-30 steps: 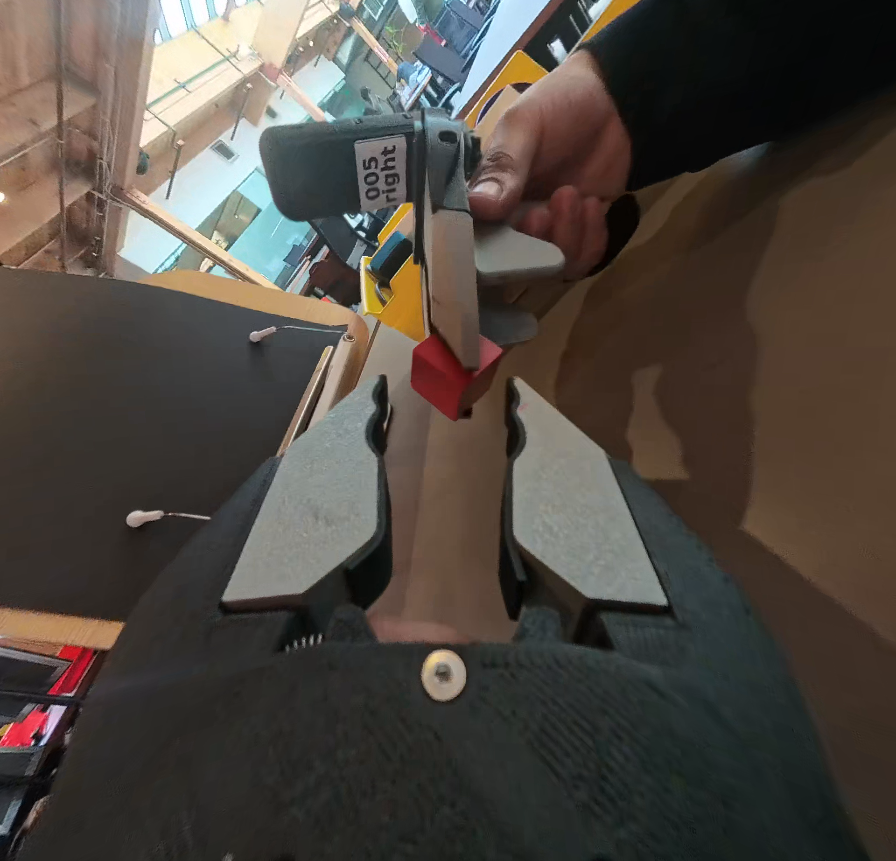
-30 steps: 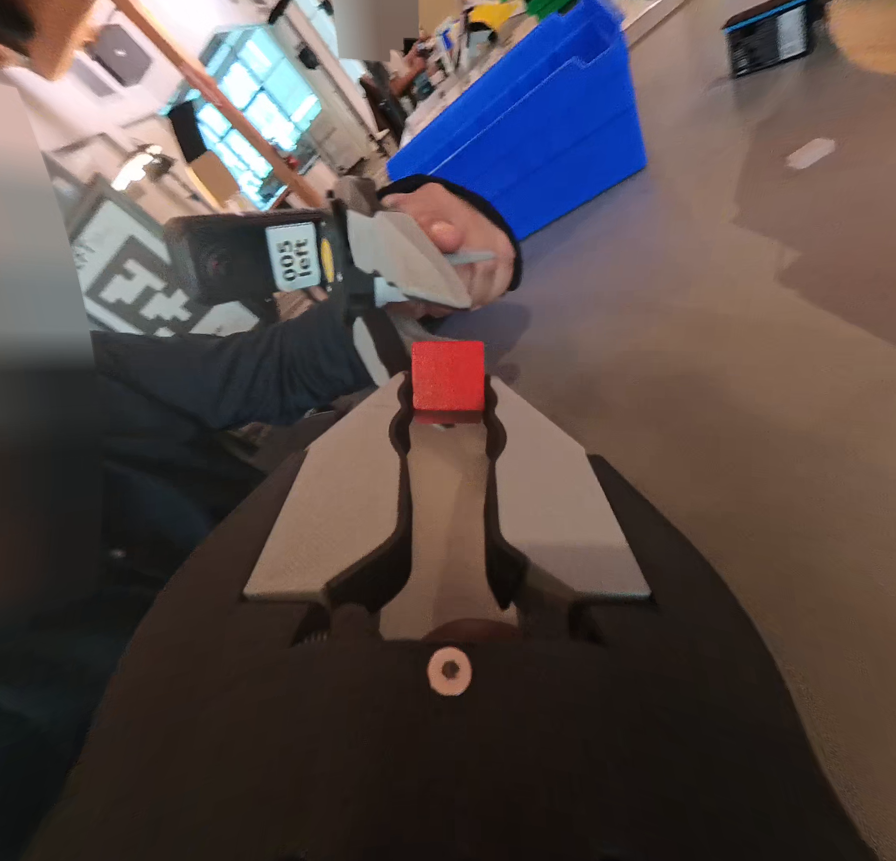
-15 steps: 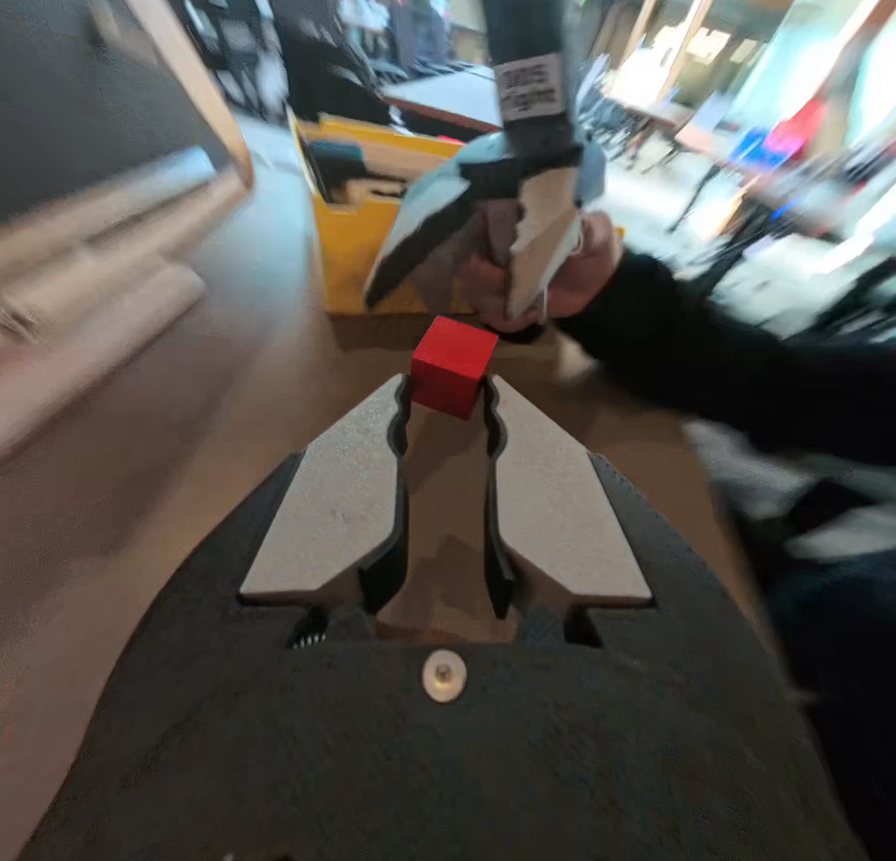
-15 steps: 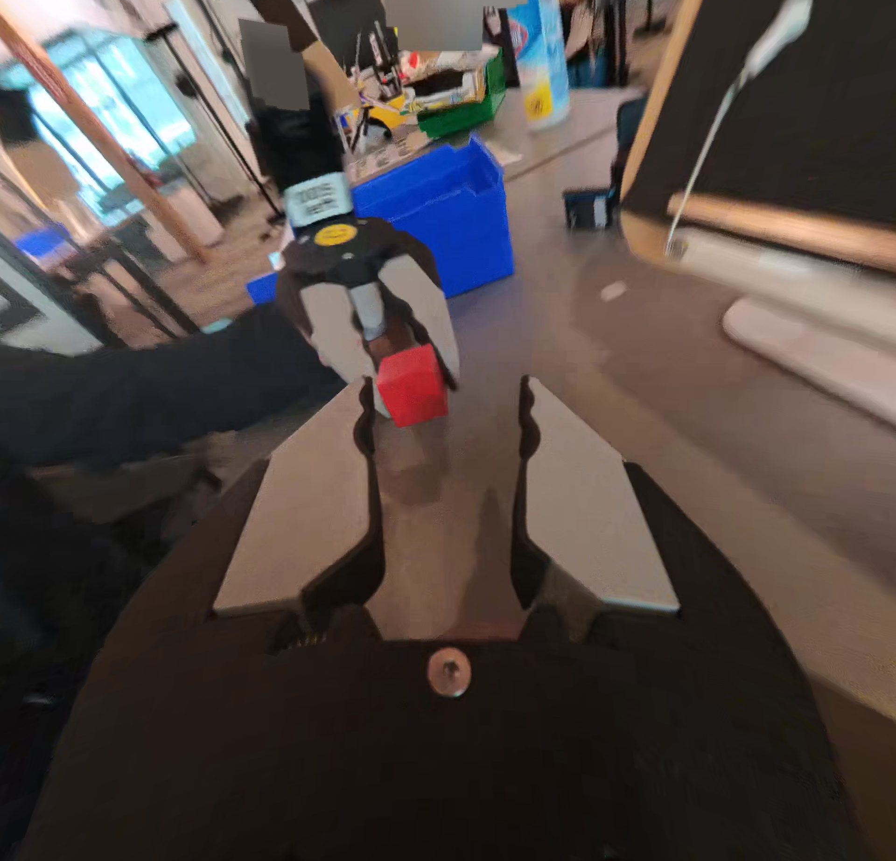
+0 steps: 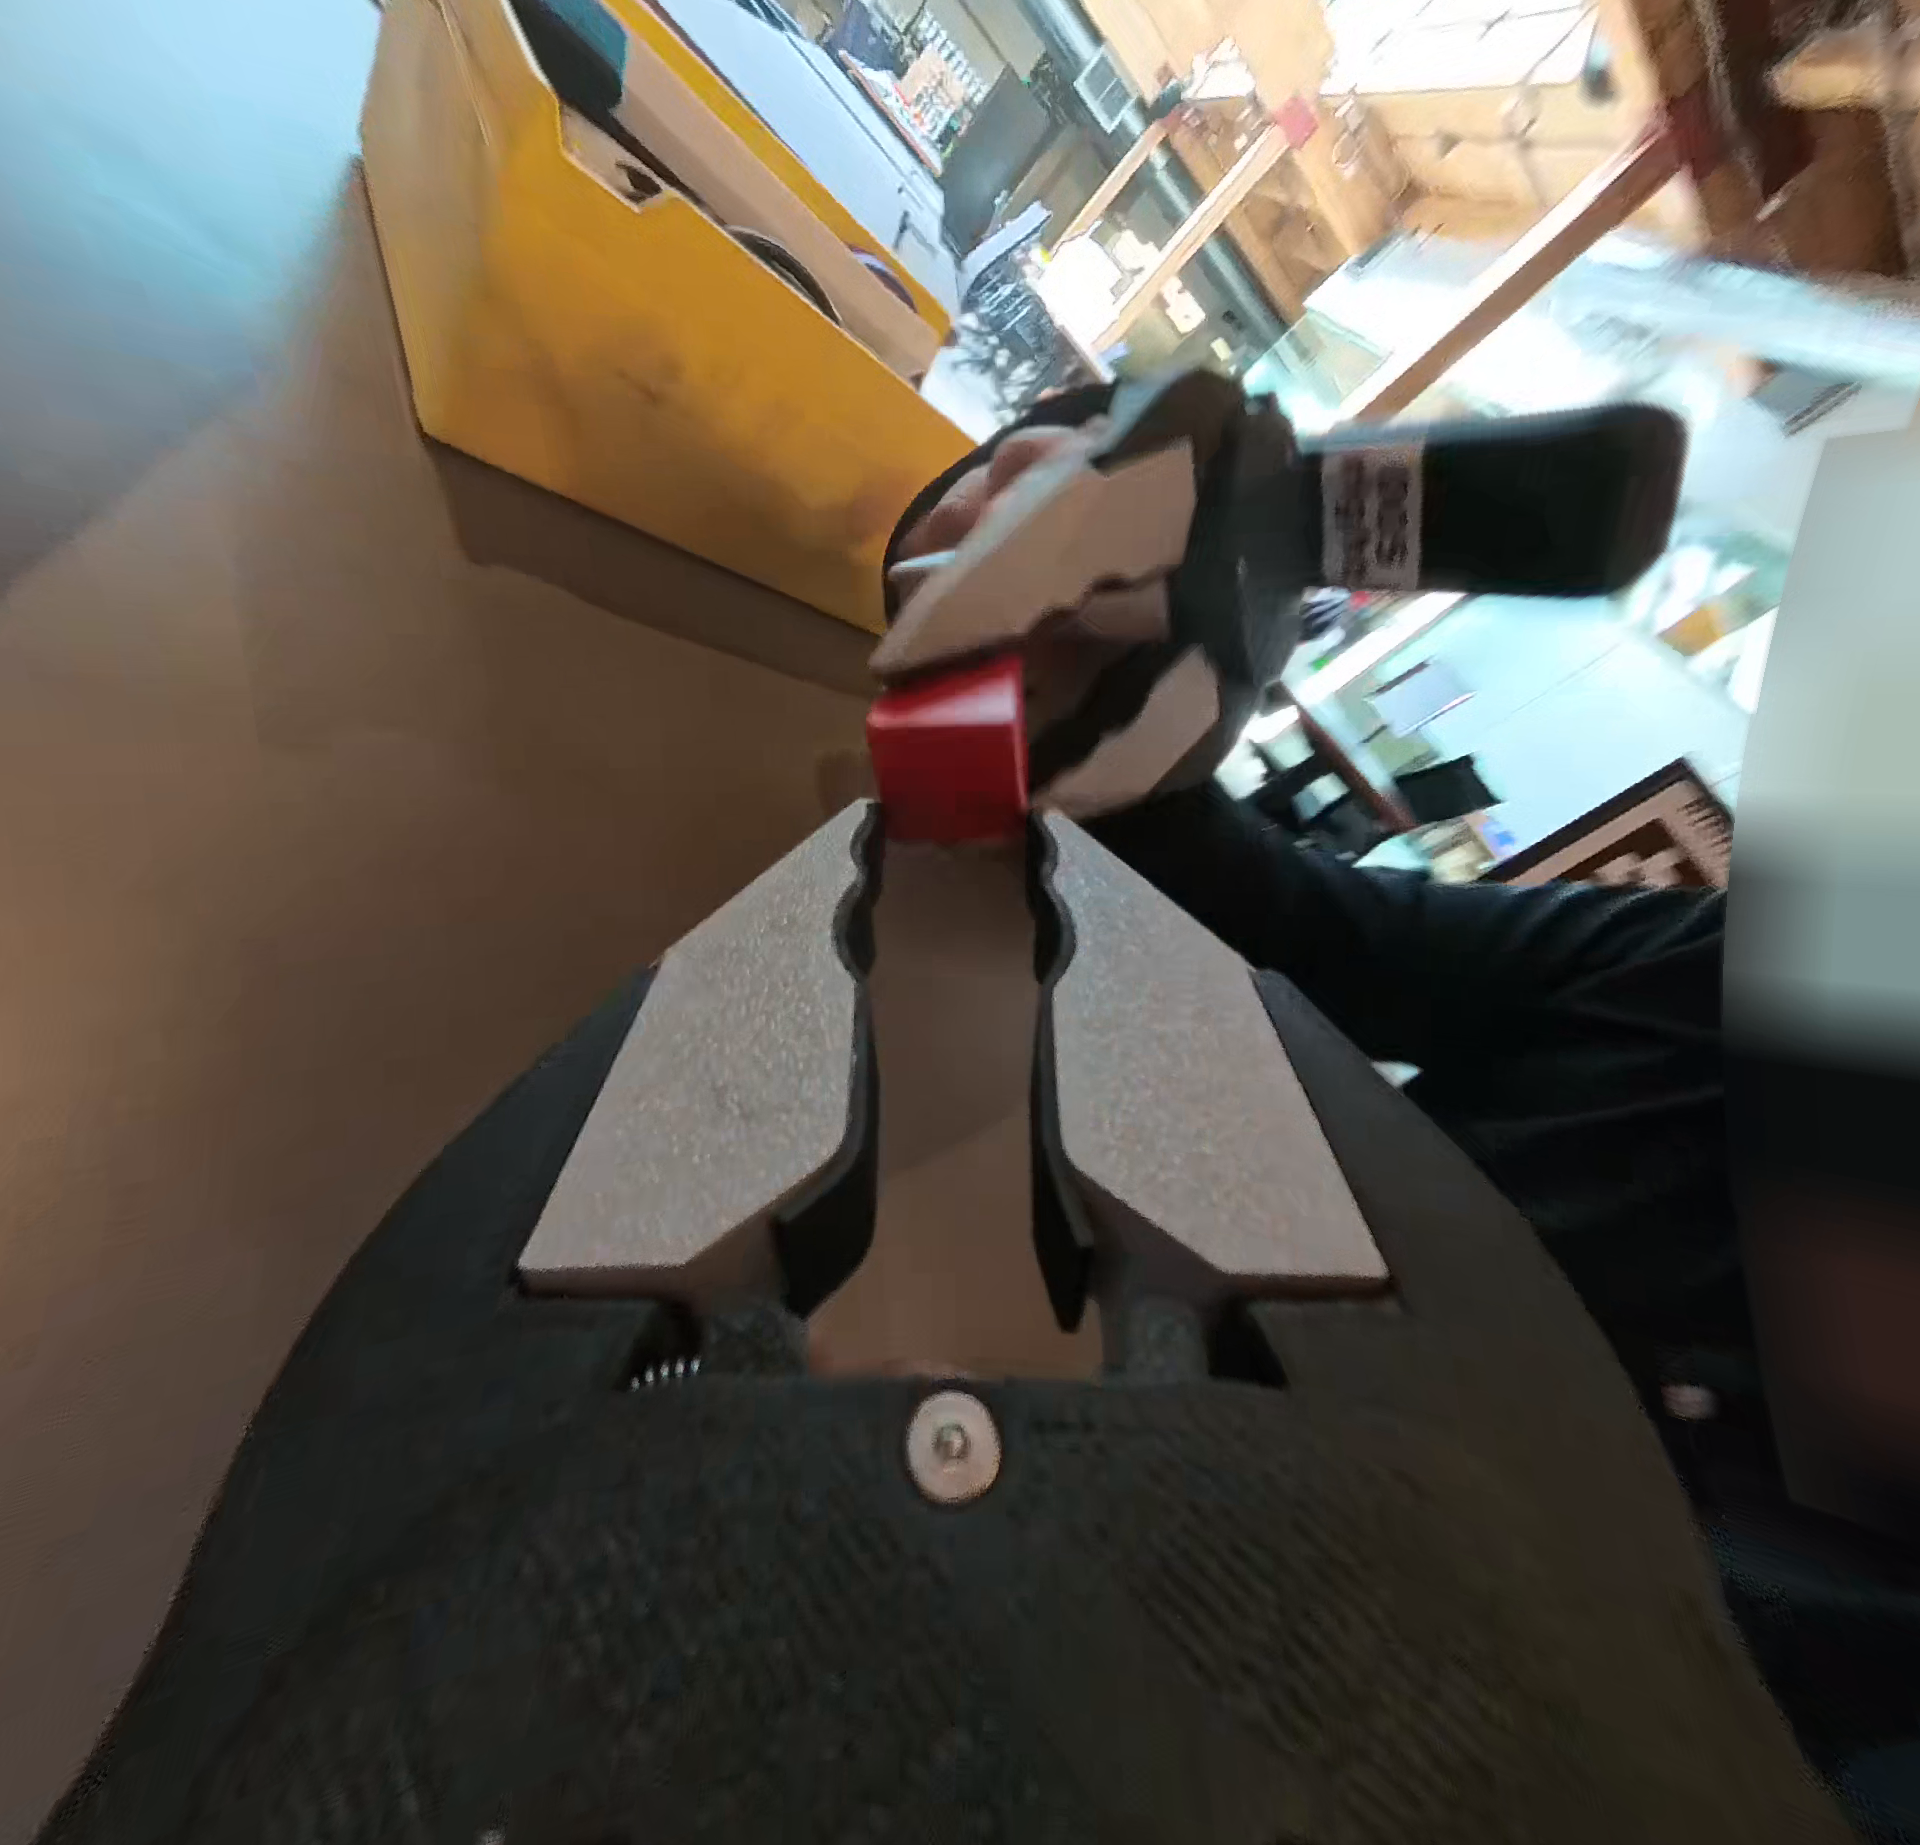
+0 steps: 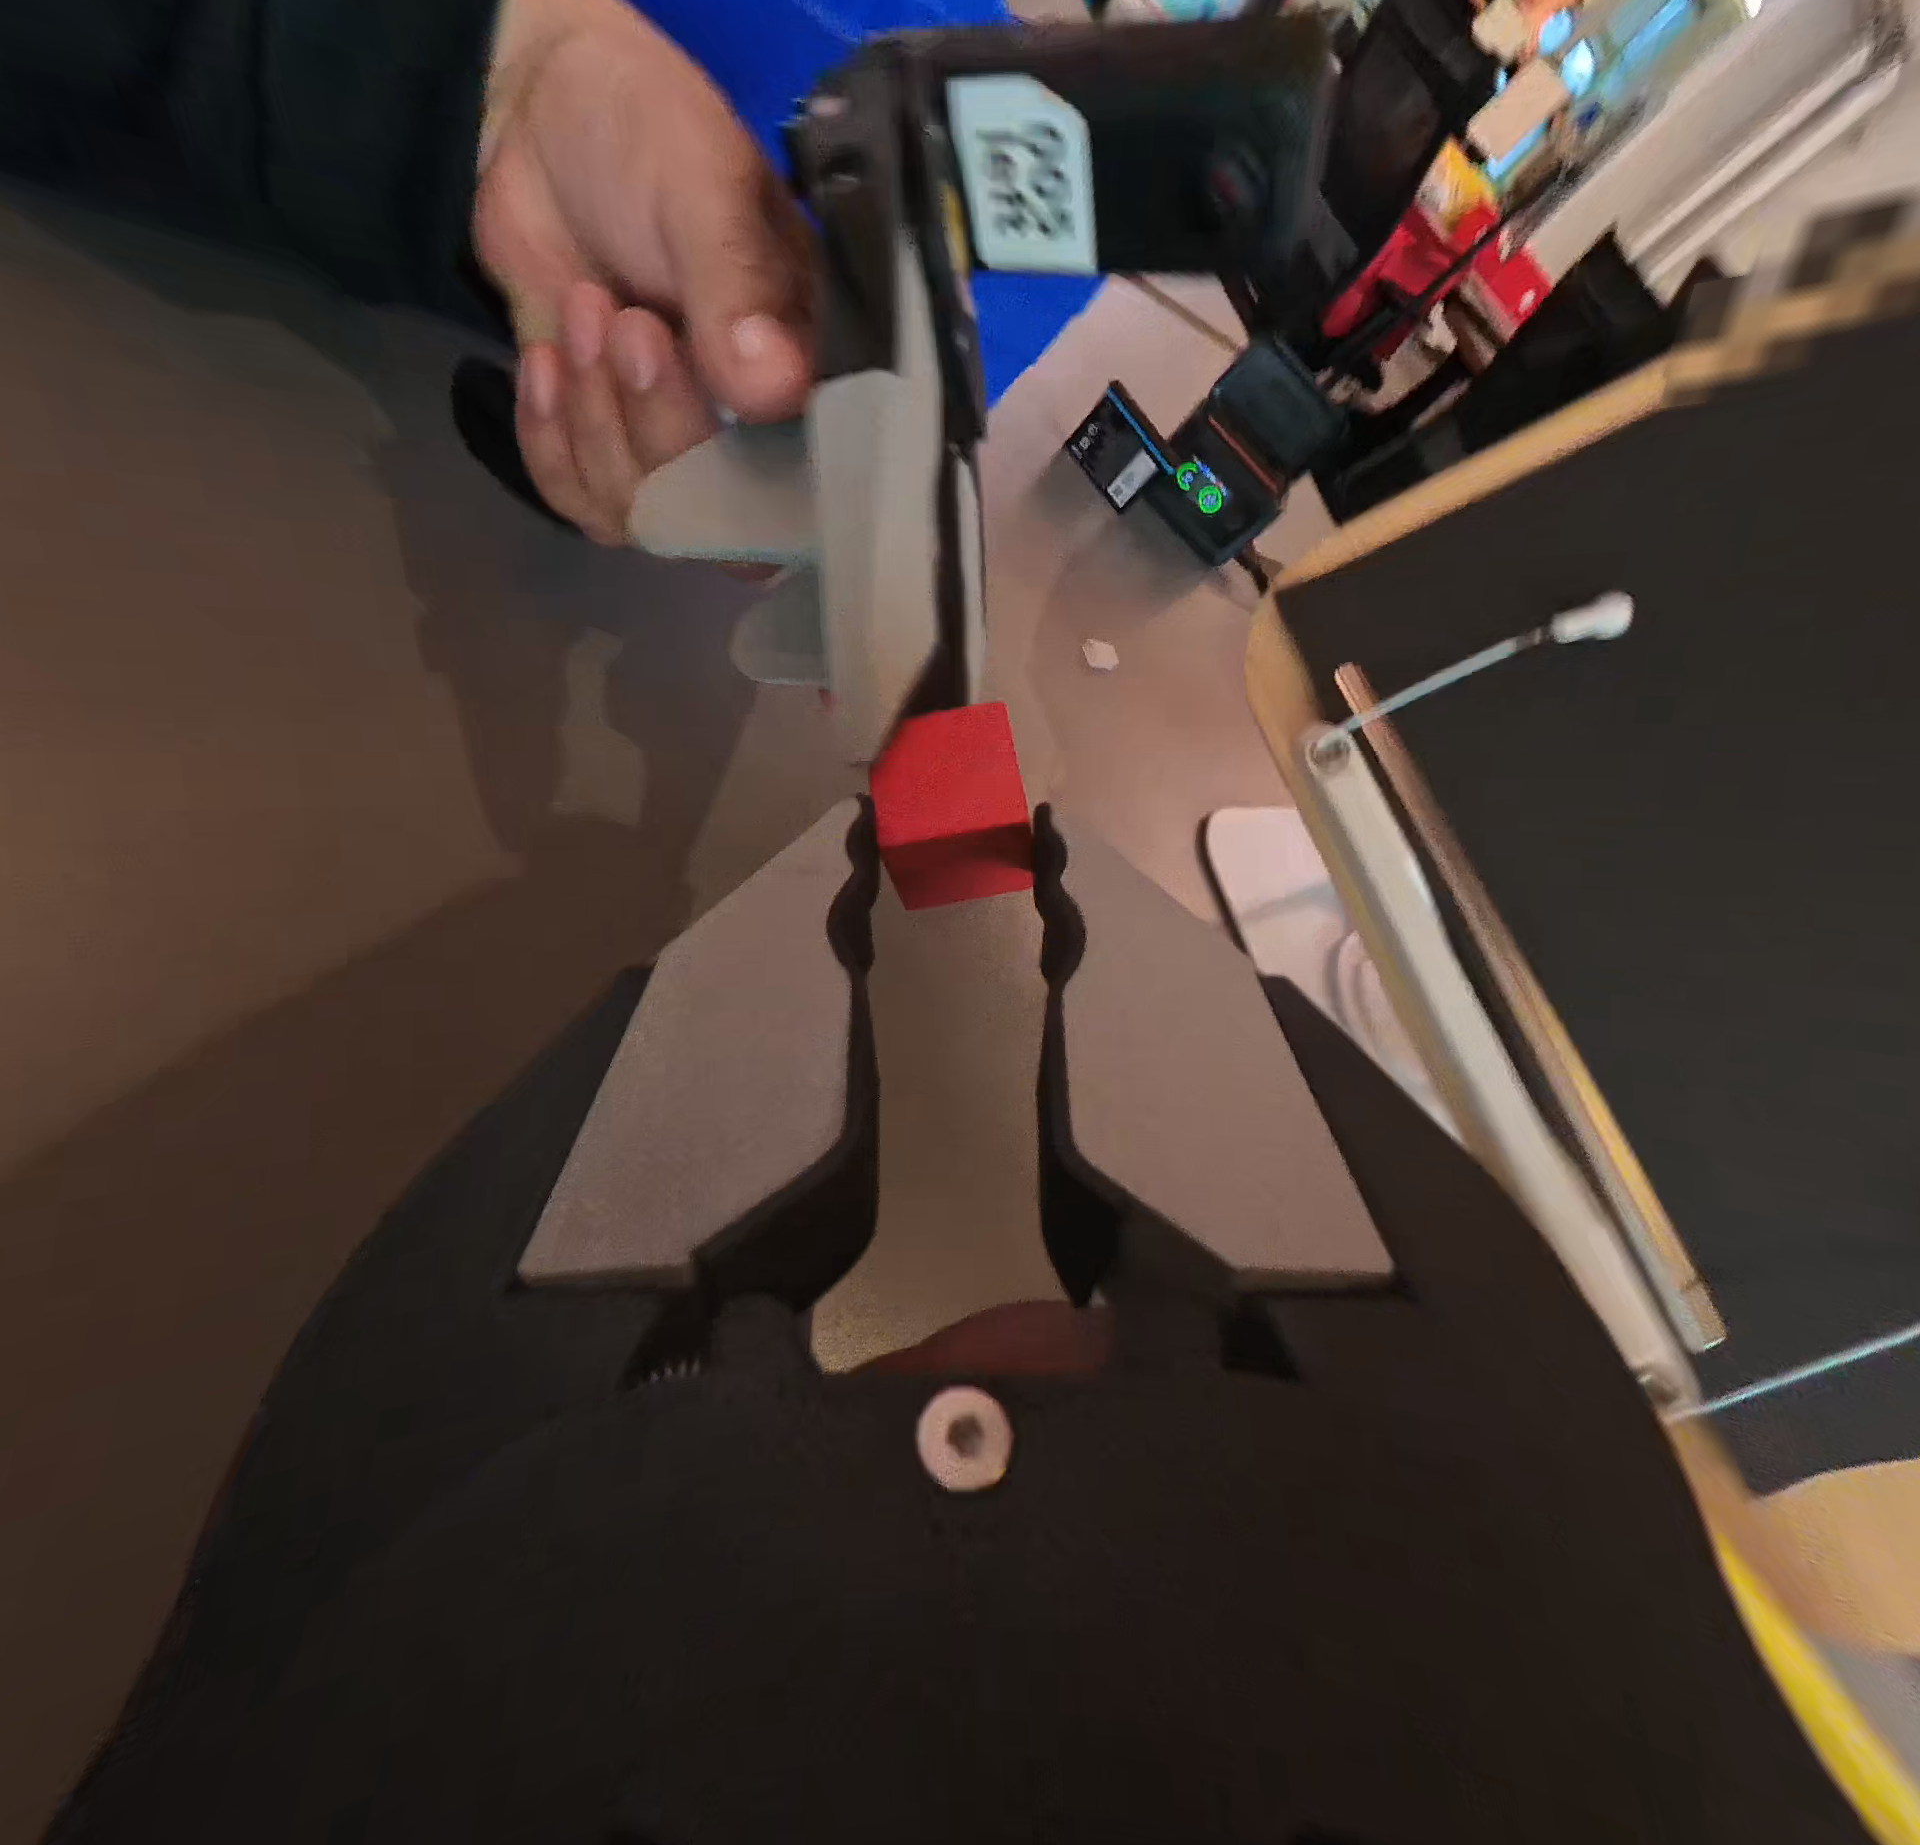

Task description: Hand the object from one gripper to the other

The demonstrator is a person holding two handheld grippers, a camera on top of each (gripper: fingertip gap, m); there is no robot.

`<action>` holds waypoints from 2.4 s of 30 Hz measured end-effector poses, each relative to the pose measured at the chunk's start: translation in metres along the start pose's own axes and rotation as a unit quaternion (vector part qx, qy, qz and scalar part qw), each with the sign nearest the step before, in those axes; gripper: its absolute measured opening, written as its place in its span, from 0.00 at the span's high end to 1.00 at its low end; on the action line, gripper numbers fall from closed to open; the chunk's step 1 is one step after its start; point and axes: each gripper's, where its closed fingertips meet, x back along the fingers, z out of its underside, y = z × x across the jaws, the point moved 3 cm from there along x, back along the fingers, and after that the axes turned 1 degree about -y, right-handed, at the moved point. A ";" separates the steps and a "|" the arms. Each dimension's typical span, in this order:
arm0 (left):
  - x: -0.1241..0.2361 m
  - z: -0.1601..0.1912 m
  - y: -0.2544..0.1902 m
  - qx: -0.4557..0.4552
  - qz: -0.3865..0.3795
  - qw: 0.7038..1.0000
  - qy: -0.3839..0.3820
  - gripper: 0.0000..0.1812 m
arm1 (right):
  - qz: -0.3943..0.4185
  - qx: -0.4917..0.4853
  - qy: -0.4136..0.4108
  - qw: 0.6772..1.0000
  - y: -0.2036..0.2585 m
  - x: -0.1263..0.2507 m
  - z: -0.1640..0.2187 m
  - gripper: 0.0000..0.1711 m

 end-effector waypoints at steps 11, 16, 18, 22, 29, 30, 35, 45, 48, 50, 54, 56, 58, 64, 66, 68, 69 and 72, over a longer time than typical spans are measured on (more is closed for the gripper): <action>-0.005 -0.005 -0.016 -0.637 -0.290 0.714 0.013 0.67 | -0.257 -0.492 -0.078 0.828 -0.006 0.000 0.006 0.85; -0.009 0.003 -0.014 -0.686 -0.285 0.667 0.047 0.84 | -0.302 -0.517 -0.077 0.797 0.005 -0.002 0.002 0.85; -0.007 -0.002 -0.014 -0.658 -0.286 0.696 0.036 0.84 | -0.309 -0.518 -0.090 0.792 0.003 0.000 0.000 0.83; -0.002 -0.015 -0.009 -0.441 -0.221 0.870 -0.021 0.84 | -0.250 -0.444 -0.108 0.853 -0.013 0.009 -0.001 0.67; 0.008 -0.009 -0.012 -0.013 0.030 0.999 -0.039 0.85 | -0.123 -0.108 -0.078 0.983 0.010 0.022 -0.015 0.62; 0.008 -0.008 -0.009 0.001 0.030 0.999 -0.037 0.85 | -0.100 -0.076 -0.059 0.990 0.011 0.017 -0.013 0.61; -0.006 0.008 -0.011 0.024 0.043 0.999 0.011 0.85 | -0.028 0.060 -0.002 0.998 0.020 0.000 -0.006 0.82; 0.018 -0.014 -0.007 -0.390 -0.208 0.897 0.014 0.74 | -0.230 -0.354 -0.022 0.906 0.002 0.013 0.020 0.84; 0.001 -0.003 -0.017 -0.535 -0.235 0.811 0.030 0.71 | -0.268 -0.445 -0.052 0.853 -0.002 0.013 0.017 0.84; -0.009 0.003 -0.021 -0.603 -0.246 0.758 0.032 0.70 | -0.308 -0.493 -0.079 0.810 0.000 0.015 0.009 0.84; -0.018 0.003 -0.016 -0.678 -0.293 0.674 0.029 0.74 | -0.358 -0.523 -0.081 0.770 0.011 0.012 0.004 0.84; -0.021 0.008 -0.014 -0.702 -0.297 0.646 0.047 0.82 | -0.367 -0.520 -0.072 0.768 0.017 0.009 0.004 0.83; -0.019 0.006 -0.014 -0.700 -0.296 0.648 0.046 0.86 | -0.361 -0.512 -0.082 0.775 0.013 0.010 0.003 0.82; 0.011 -0.041 -0.023 -0.524 -0.311 0.782 -0.133 0.86 | -0.195 -0.421 -0.147 0.874 -0.028 0.022 0.000 0.70; 0.018 -0.049 -0.016 -0.478 -0.325 0.798 -0.169 0.86 | -0.201 -0.435 -0.164 0.862 -0.030 0.020 -0.004 0.65; 0.018 -0.049 -0.007 -0.437 -0.327 0.820 -0.175 0.86 | -0.178 -0.426 -0.179 0.869 -0.035 0.018 -0.007 0.61; 0.015 -0.047 -0.005 -0.416 -0.315 0.835 -0.177 0.86 | -0.146 -0.409 -0.189 0.881 -0.040 0.018 -0.009 0.61; 0.007 -0.040 0.007 -0.384 -0.340 0.846 -0.146 0.86 | -0.070 -0.365 -0.175 0.912 -0.043 0.016 -0.012 0.61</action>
